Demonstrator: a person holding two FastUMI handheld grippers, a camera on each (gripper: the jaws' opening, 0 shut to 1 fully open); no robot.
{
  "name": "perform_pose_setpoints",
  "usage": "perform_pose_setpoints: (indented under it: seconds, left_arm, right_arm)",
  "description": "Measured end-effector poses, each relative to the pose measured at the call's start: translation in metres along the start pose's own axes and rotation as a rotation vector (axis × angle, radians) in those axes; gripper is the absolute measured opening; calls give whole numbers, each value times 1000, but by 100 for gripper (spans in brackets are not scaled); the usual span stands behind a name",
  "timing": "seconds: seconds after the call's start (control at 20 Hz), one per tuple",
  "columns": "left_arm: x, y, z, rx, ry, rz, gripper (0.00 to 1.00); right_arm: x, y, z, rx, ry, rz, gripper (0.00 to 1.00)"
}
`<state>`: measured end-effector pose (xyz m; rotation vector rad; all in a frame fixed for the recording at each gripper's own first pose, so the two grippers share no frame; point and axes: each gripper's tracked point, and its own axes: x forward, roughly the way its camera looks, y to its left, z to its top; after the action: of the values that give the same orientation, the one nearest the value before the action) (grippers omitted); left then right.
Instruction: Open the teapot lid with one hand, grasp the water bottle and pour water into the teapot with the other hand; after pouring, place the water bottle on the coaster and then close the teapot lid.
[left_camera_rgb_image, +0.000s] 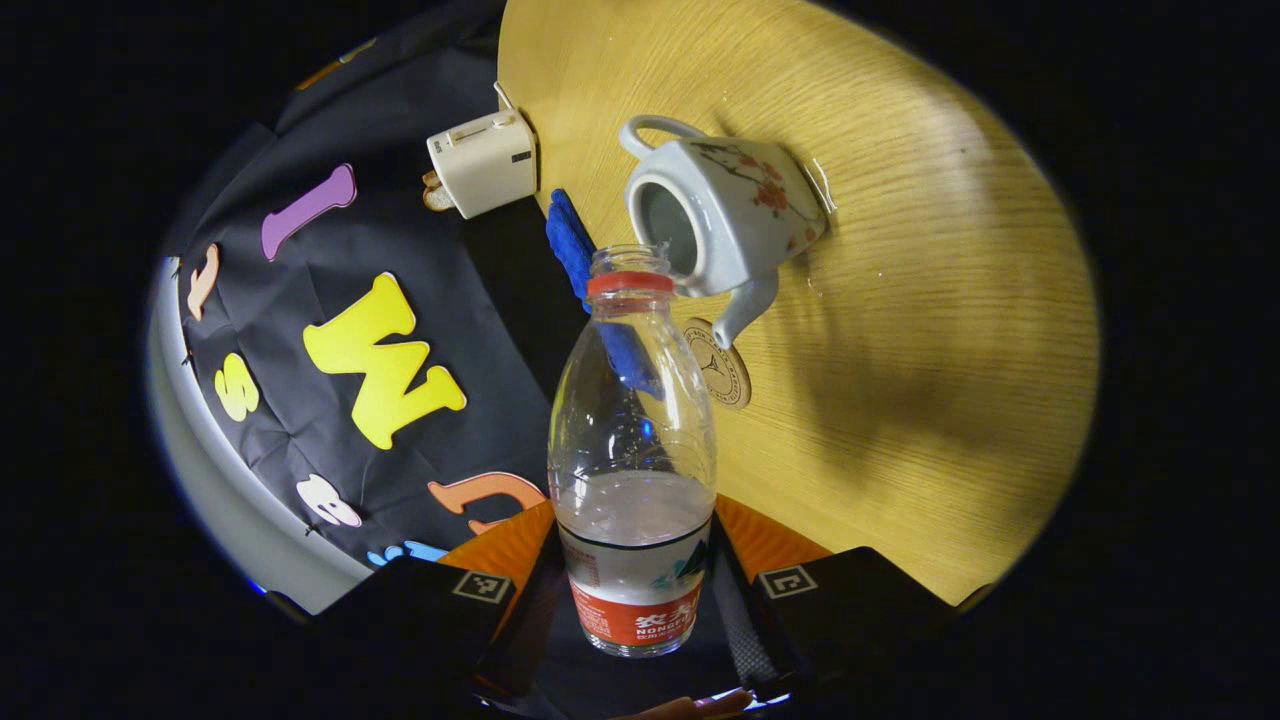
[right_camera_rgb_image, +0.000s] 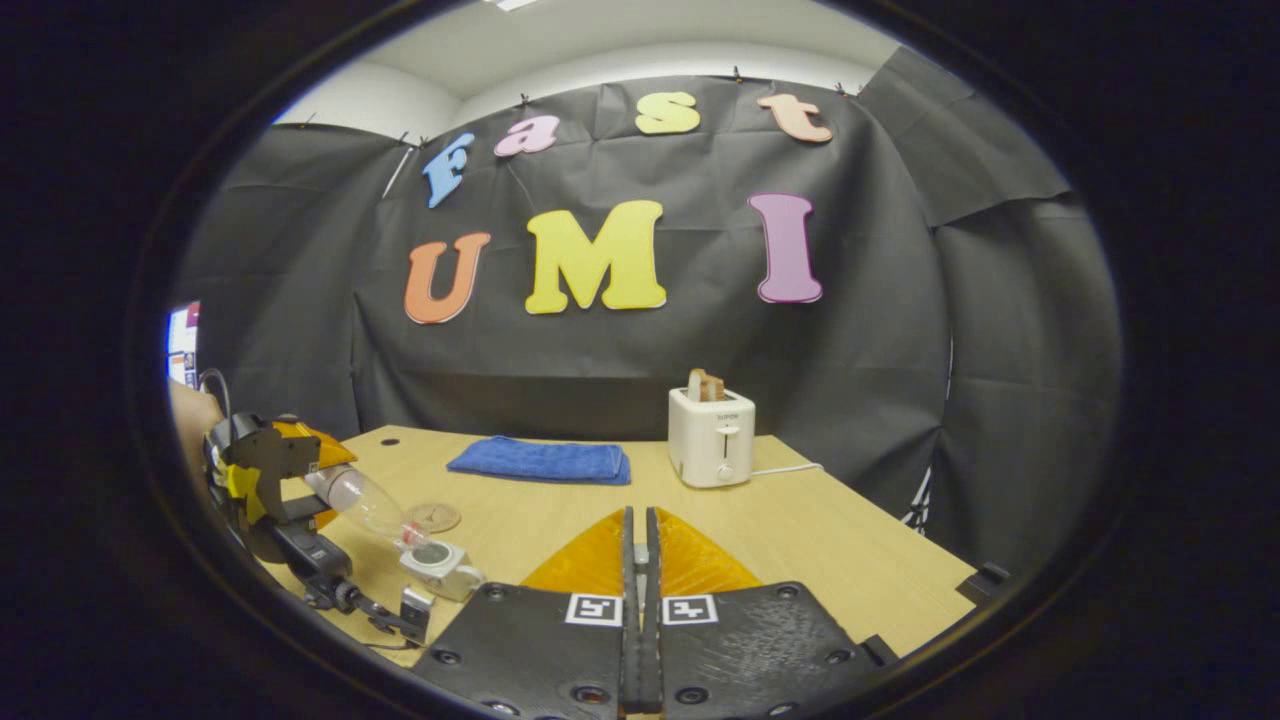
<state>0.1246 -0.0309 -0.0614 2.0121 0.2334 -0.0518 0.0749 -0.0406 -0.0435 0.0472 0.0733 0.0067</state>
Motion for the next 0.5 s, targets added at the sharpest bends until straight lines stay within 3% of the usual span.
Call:
perform_pose_setpoints:
  seconds: [0.15, 0.2, 0.5]
  left_arm:
    - [-5, 9, 2, 49, 4, 15, 79]
    - [-6, 13, 3, 66, 6, 21, 75]
    - [-12, 31, 2, 163, 22, 48, 75]
  right_arm:
    - [1, -4, 1, 6, 2, -2, 0]
    - [1, -5, 0, 8, 2, -3, 0]
    - [1, -10, 1, 24, 6, -2, 0]
